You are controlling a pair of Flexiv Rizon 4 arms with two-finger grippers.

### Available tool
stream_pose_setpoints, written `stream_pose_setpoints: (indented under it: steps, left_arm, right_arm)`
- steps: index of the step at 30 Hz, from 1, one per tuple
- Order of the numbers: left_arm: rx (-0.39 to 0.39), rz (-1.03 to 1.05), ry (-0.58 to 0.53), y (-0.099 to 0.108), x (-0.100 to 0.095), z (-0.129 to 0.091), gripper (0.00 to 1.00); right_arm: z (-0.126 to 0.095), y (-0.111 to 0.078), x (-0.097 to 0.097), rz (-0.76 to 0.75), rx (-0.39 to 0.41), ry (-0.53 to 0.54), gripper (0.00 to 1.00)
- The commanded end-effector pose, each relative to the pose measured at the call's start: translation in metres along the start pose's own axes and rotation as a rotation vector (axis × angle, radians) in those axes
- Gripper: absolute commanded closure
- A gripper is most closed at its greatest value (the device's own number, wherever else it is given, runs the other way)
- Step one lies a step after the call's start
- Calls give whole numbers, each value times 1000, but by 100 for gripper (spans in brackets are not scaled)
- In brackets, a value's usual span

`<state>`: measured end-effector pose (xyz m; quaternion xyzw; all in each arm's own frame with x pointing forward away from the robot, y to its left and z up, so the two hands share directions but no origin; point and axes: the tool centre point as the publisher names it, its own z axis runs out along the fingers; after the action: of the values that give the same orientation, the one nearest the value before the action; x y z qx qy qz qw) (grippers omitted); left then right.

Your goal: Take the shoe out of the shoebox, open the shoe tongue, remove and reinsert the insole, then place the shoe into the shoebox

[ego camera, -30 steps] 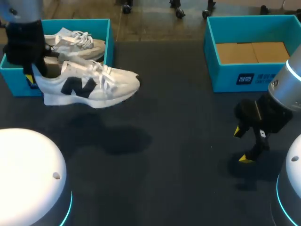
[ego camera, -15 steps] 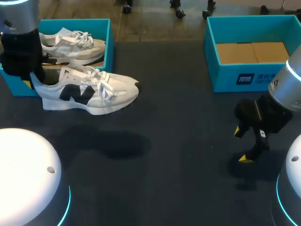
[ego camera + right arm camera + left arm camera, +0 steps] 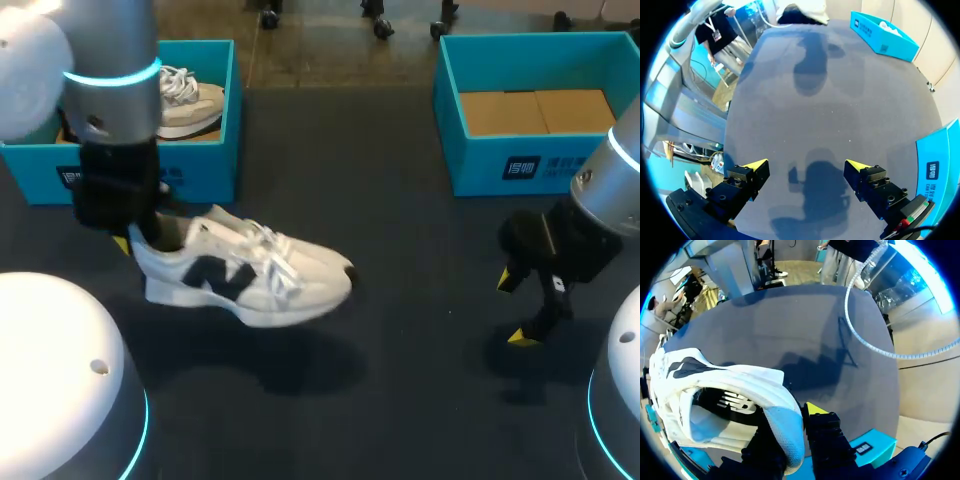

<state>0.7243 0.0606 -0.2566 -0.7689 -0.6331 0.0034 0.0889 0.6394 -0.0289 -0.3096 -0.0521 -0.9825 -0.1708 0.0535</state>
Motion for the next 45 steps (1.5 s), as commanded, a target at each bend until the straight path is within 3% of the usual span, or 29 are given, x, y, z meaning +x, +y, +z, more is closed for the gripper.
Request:
stream_pose_setpoints:
  steps: [1,13,19,27,41,45]
  left_arm:
    - [0,-3,15,3,-8,2,100]
    - [0,-3,15,3,-8,2,100]
    - [-20,44,38,-4,-58,22,100]
    - [-11,84,39,-5,-104,38,100]
    - [8,76,38,-4,-109,42,100]
    - [8,55,51,1,-123,57,100]
  right_arm:
    - [0,0,1,1,3,-1,0]
    - [0,0,1,1,3,-1,0]
    - [0,0,1,1,3,-1,0]
    - [0,0,1,1,3,-1,0]
    - [0,0,1,1,3,-1,0]
    - [0,0,1,1,3,-1,0]
